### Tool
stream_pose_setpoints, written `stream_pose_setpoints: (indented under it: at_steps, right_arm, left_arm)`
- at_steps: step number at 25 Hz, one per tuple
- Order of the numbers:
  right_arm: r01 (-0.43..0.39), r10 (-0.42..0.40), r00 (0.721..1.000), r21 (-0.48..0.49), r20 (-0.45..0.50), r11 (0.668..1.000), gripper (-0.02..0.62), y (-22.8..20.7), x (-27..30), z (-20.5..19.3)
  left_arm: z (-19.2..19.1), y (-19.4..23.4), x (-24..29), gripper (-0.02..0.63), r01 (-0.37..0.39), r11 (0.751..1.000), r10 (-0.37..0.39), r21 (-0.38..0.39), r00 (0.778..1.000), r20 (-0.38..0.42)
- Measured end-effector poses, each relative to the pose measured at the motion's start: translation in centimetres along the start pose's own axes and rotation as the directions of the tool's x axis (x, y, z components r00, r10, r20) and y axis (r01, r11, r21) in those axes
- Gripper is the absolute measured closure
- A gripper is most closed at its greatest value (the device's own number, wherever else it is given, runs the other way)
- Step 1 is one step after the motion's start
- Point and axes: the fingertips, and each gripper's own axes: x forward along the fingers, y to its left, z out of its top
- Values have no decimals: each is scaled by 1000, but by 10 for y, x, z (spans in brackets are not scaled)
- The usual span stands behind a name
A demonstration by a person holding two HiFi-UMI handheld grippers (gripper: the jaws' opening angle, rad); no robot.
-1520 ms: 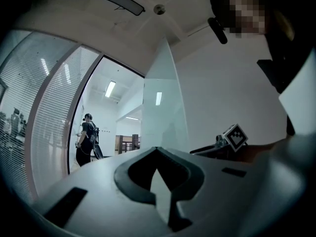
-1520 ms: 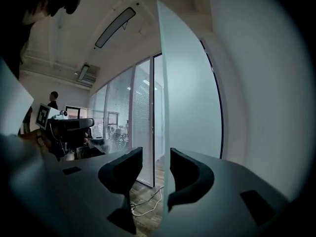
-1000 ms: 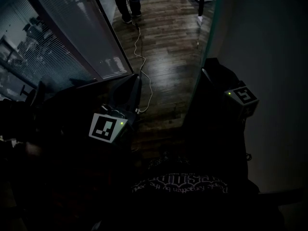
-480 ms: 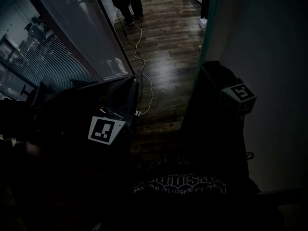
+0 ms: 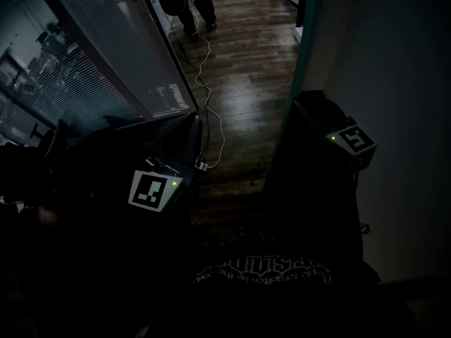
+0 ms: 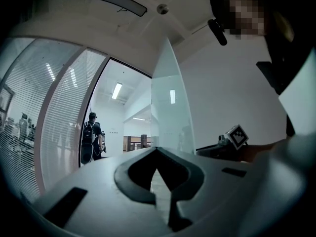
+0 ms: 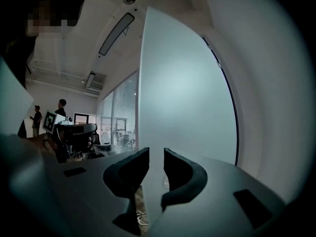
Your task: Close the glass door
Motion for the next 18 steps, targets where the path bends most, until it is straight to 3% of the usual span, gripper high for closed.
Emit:
stream_pose_setpoints:
  at_steps: [18]
  right_arm:
    - [-93,92,996,-23,-7,995,517,31,64,7]
  left_arm:
    - [-2,54,11,604,-29,1000,29,-4,1000,-1]
